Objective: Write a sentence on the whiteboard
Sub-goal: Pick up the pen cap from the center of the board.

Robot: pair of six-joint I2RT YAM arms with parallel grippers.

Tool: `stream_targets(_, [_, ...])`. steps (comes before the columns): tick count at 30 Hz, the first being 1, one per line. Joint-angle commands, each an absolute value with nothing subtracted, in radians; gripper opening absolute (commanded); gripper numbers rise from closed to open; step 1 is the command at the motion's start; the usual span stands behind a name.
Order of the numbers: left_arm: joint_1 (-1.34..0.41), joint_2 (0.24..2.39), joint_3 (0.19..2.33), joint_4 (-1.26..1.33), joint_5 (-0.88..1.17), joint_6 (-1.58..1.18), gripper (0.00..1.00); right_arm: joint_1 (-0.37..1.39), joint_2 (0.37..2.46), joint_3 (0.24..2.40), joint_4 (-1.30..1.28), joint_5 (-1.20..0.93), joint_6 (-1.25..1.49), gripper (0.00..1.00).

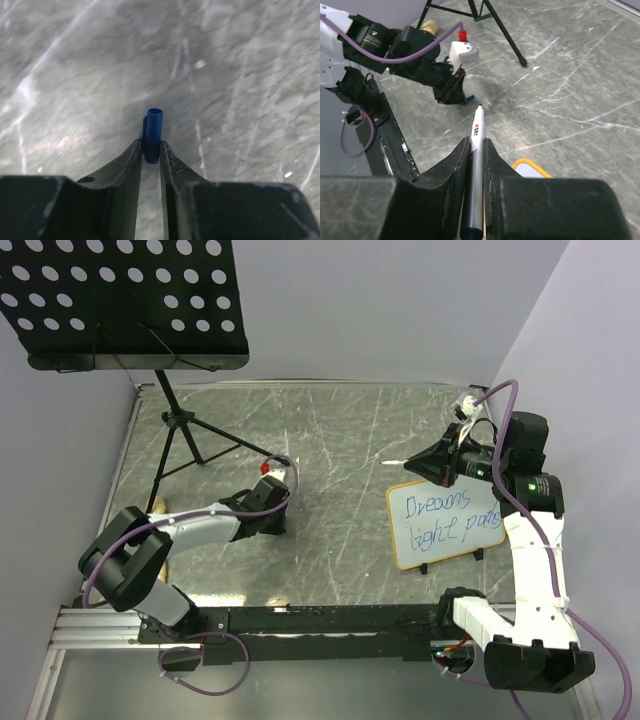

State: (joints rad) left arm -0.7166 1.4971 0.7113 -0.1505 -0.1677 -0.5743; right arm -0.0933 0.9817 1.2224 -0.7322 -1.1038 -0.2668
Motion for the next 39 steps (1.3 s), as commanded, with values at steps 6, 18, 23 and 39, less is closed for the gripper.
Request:
stream_targets(6, [-0.788, 1.641, 0.869, -0.311, -0.326, -0.551, 0.37, -0.074, 1.005, 1.218, -0.712, -1.141, -0.275, 0.0])
stream_targets(18, [-0.897, 1.778, 1.052, -0.537, -0.503, -0.589, 0.45, -0.072, 1.008, 1.223, -0.713, -1.141, -0.273, 0.0])
stream_targets(23, [-0.928, 1.828, 1.101, -0.598, -0.545, -0.61, 0.43, -0.072, 1.0, 1.223, -0.712, -1.14, -0.272, 0.0])
stream_targets(39, [-0.902, 1.871, 1.039, -0.522, -0.436, -0.618, 0.25, -0.072, 0.992, 1.221, -0.715, -1.144, -0.268, 0.0])
